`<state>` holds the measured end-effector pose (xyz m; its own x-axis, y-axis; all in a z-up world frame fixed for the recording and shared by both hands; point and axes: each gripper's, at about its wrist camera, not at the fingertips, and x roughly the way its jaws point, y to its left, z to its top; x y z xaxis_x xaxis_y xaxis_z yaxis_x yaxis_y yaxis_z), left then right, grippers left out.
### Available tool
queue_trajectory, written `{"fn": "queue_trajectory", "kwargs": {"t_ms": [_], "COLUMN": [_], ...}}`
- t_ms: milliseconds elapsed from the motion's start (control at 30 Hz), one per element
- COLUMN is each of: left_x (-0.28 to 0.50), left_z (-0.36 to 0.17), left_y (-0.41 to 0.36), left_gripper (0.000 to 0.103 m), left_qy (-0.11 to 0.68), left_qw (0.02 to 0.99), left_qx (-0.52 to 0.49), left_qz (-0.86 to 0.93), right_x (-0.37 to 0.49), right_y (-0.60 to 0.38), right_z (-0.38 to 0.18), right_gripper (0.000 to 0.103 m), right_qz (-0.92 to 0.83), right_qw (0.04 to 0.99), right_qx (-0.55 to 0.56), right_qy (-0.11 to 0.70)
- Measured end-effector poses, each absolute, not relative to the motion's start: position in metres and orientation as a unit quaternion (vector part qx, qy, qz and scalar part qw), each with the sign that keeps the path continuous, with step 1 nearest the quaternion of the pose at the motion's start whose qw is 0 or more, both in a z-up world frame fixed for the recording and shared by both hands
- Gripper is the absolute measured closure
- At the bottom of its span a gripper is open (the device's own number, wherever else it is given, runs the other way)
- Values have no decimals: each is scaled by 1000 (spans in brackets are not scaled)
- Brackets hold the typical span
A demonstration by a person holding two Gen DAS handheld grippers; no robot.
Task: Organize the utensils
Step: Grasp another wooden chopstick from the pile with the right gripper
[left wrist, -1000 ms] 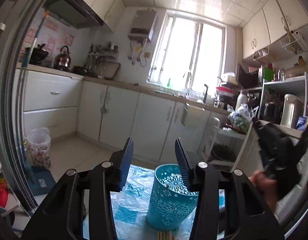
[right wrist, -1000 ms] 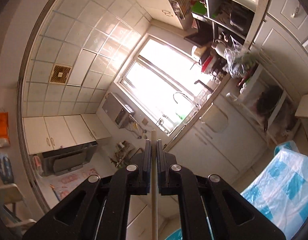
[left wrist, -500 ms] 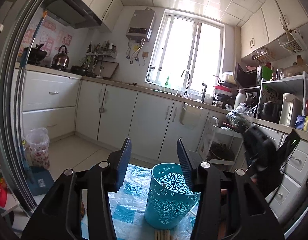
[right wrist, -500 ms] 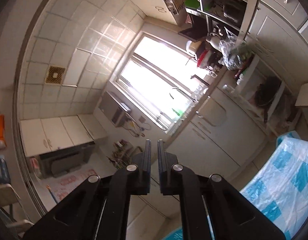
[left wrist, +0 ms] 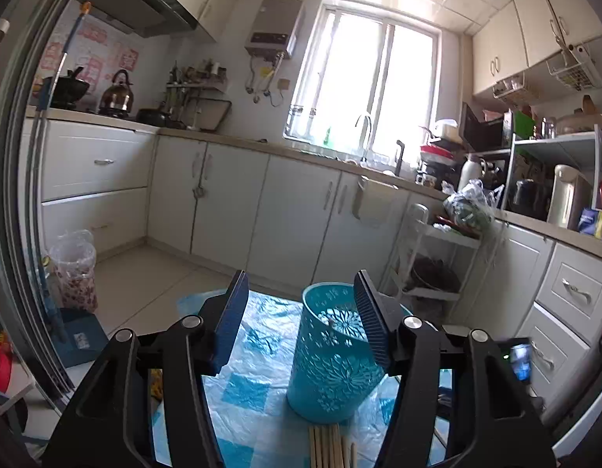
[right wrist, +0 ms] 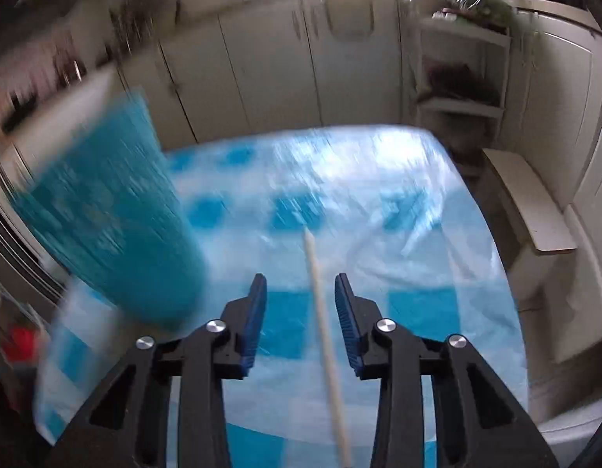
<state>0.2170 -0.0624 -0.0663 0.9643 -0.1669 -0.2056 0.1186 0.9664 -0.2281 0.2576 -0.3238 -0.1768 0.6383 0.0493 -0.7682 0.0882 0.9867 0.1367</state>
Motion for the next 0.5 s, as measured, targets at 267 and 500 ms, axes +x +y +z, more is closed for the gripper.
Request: {"fn": "queue_trajectory", "kwargs": {"t_ms": [267, 500], "left_x": [224, 243], "left_z": [-75, -90], "left_y": [-66, -85], "left_gripper": [43, 42], "left_qy": [117, 151], "left_qw": [986, 982], "left_qx": [-86, -66], "left_qz": [-79, -95], "right_x": [310, 275], "right_y": [-302, -281], "right_z": [-195, -193], "right_gripper": [73, 97], "right_qz": [25, 112], "right_qw": [882, 851], "right_qx": [-15, -55], "right_qy": [471, 510]}}
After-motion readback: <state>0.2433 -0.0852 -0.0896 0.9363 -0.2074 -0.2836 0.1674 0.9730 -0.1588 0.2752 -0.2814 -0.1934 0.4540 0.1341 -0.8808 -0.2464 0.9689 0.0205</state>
